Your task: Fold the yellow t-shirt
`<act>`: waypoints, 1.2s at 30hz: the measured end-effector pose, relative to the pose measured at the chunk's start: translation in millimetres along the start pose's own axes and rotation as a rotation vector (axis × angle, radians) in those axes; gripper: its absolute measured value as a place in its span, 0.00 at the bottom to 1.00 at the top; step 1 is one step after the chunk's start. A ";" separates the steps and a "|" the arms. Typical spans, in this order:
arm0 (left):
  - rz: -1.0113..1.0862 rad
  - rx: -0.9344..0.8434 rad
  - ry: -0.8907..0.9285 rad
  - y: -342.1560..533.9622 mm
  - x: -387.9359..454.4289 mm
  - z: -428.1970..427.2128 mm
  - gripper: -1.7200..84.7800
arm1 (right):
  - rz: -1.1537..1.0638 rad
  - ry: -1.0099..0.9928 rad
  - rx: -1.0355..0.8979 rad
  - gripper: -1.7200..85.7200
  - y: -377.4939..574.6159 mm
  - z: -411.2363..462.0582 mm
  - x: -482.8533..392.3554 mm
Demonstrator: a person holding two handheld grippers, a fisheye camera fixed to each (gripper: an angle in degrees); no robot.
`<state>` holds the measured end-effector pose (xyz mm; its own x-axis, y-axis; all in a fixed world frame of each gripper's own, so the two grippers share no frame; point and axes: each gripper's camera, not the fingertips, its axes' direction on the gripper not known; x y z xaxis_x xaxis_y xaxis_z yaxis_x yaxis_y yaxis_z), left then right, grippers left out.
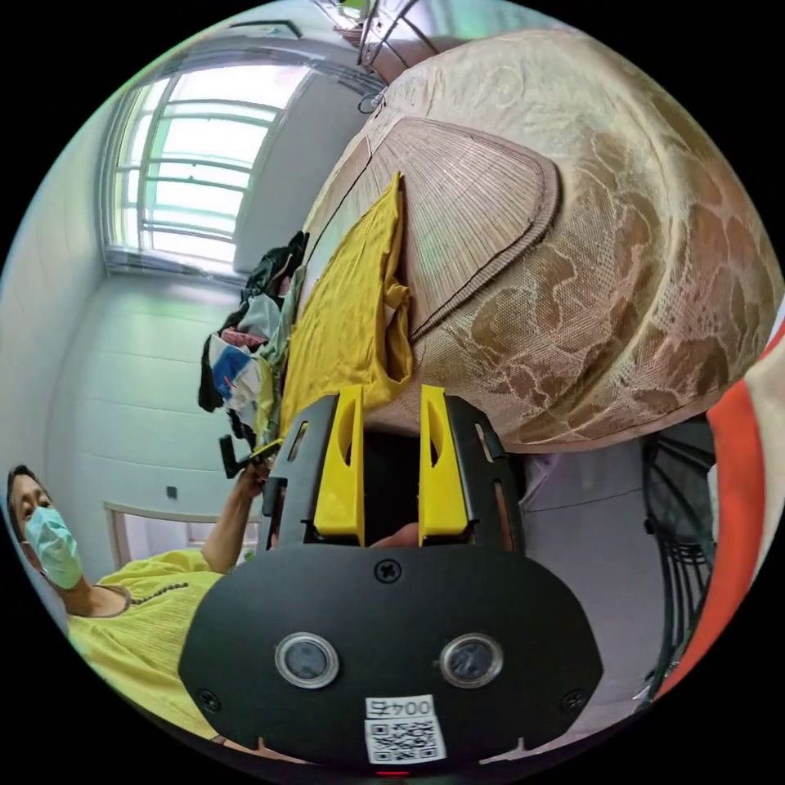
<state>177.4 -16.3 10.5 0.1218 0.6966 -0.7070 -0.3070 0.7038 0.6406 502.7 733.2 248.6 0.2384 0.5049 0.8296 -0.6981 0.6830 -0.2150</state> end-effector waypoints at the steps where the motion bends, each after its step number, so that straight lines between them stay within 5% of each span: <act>1: -0.003 -0.001 0.003 -1.9 -1.2 -2.4 0.02 | 0.010 -0.024 -0.005 0.14 -3.6 -2.2 0.0; 9: -0.034 0.005 0.026 -13.6 -12.6 -18.2 0.02 | 0.070 0.050 0.031 0.06 -16.2 -30.0 0.5; 18: -0.001 0.063 0.002 -35.2 -18.1 -72.3 0.05 | -0.119 0.292 0.043 0.13 -31.0 -75.2 -71.1; 23: -0.081 0.181 0.100 -96.4 -59.3 -121.7 0.08 | -0.252 0.287 -0.021 0.14 -90.7 -70.8 -121.6; 36: -0.175 0.092 0.198 -287.4 -177.2 -80.2 0.13 | -0.148 0.163 -0.183 0.19 -292.5 12.0 -109.0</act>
<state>168.4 -353.2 -72.4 -0.0244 0.5290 -0.8483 -0.2092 0.8270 0.5218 672.8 472.1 227.2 0.4444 0.4601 0.7687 -0.5174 0.8323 -0.1990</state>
